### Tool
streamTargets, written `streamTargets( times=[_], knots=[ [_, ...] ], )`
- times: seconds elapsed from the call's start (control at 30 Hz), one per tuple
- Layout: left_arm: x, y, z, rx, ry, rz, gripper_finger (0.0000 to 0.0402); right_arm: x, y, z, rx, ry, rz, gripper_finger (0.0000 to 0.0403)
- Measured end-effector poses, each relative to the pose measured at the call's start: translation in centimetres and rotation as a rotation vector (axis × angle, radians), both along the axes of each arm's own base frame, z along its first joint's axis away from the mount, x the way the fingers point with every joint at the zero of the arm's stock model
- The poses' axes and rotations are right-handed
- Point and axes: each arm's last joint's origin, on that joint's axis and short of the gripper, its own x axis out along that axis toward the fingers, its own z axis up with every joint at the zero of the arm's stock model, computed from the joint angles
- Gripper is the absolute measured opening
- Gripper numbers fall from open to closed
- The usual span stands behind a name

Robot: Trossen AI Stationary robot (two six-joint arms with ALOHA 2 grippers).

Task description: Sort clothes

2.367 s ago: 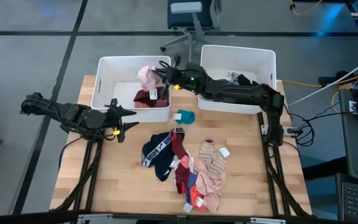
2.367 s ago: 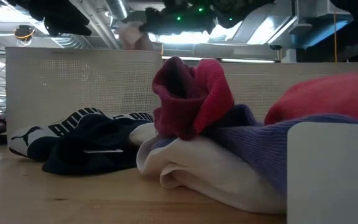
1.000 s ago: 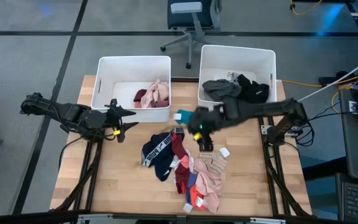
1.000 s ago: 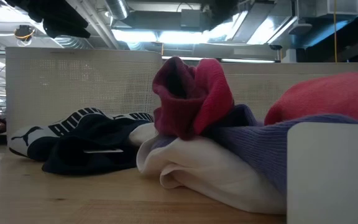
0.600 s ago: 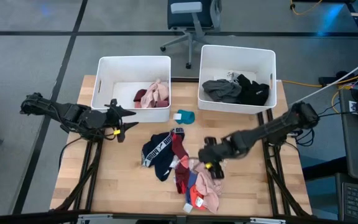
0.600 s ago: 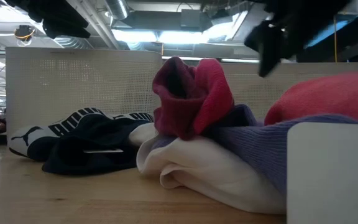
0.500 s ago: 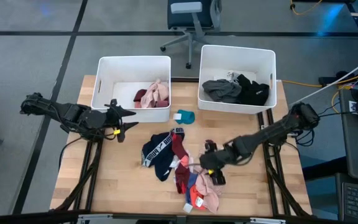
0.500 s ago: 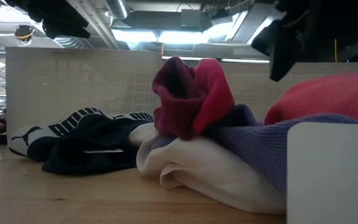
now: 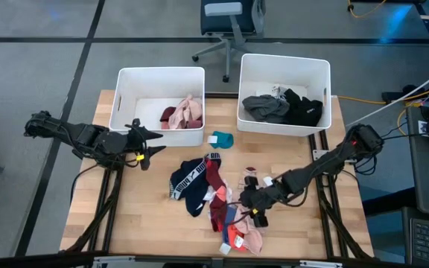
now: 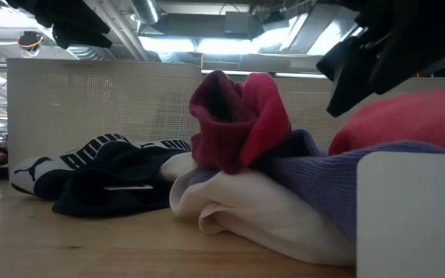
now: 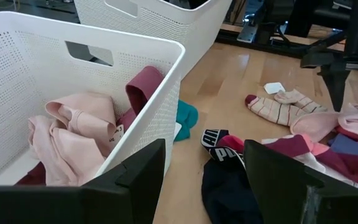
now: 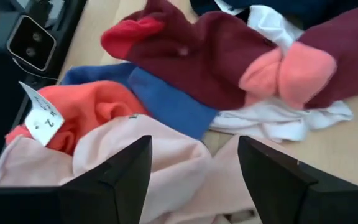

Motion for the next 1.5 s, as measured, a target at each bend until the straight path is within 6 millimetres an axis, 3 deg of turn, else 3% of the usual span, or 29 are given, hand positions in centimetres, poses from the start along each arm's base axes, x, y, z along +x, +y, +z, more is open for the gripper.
streamTargets(
  times=[0.4,0.53,0.77,0.83,0.93,1.13,1.5],
  knots=[
    [0.1,0.0,-0.1,0.003,0.007,-0.001,0.0208,0.6,0.4,-2.6,-0.014,0.062,0.014,0.0228],
    [0.1,0.0,-0.1,0.004,0.008,-0.001,0.0208,0.6,0.4,-2.6,-0.012,0.058,0.014,0.0175],
    [0.1,0.0,-0.1,0.004,0.009,-0.001,0.0208,0.6,0.1,-2.8,-0.011,0.094,0.049,0.0022],
    [0.1,0.0,-0.1,0.004,0.008,-0.001,0.0208,0.6,-0.2,-2.8,-0.018,0.108,0.049,0.0012],
    [0.1,0.0,-0.1,0.004,0.009,-0.001,0.0208,0.7,-0.5,-2.7,-0.03,0.101,0.047,0.0027],
    [0.1,0.0,-0.1,0.006,0.009,-0.002,0.0208,1.6,-1.0,0.3,-0.129,0.062,0.062,0.001],
    [0.1,0.0,-0.1,0.021,0.013,-0.009,0.0208,4.7,-2.3,8.9,-0.481,-0.157,0.021,0.0011]
  ],
)
